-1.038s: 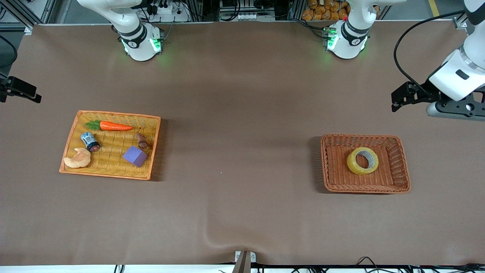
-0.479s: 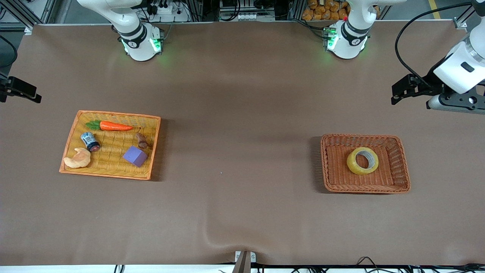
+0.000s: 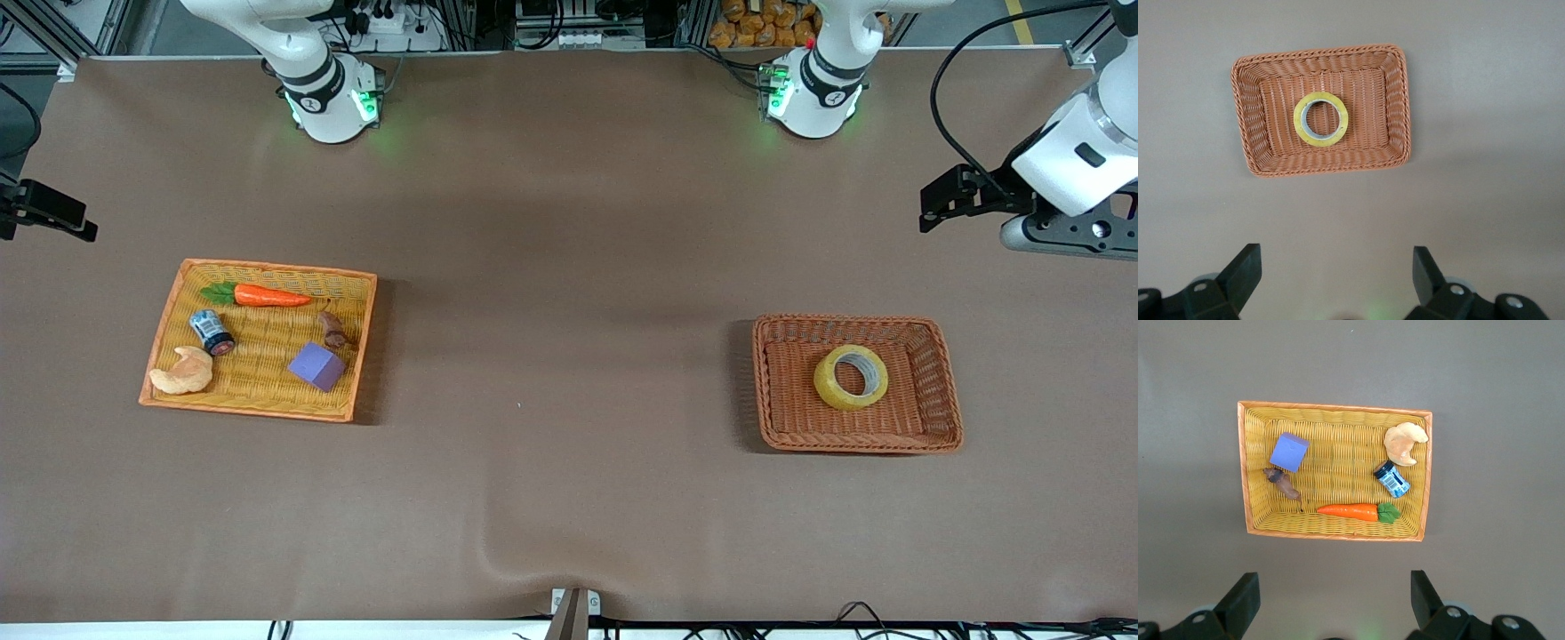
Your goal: Transfer tape with both arms
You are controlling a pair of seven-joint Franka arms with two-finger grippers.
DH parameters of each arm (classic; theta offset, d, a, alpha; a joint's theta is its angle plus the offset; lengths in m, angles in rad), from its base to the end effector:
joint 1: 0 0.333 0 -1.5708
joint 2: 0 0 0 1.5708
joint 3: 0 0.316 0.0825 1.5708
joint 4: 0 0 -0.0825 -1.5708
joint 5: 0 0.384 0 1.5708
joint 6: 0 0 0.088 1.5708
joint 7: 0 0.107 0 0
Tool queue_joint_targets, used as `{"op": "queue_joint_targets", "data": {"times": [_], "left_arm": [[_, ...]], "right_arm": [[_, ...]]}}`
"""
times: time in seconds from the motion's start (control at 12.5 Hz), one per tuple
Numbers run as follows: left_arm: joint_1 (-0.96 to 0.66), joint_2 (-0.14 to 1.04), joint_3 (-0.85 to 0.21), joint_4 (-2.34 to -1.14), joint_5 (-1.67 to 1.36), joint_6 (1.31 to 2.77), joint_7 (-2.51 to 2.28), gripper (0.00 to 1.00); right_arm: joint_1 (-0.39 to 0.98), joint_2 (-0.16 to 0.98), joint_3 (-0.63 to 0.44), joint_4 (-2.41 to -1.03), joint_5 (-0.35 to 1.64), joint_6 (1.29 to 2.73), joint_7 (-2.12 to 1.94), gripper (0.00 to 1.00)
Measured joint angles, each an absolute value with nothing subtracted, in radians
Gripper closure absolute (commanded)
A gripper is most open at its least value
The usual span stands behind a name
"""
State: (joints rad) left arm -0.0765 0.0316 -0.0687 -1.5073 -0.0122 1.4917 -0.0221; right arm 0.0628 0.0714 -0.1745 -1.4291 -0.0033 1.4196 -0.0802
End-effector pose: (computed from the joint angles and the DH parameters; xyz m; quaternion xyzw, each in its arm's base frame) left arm 0.5505 -0.0812 0.6300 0.9978 -0.0618 -0.0241 0.0052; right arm 0.5577 -0.0589 0.6384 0.9990 -0.0159 -0.0405 0.0040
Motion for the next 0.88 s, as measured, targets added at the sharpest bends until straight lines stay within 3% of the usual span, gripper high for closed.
{"op": "queue_joint_targets", "data": {"times": [0.88], "left_arm": [[-0.079,0.029,-0.084,-1.507,0.030,1.491,-0.016,0.00]], "right_arm": [[0.063,0.073,-0.174,-1.429,0.004,1.420,-0.079,0.00]]}}
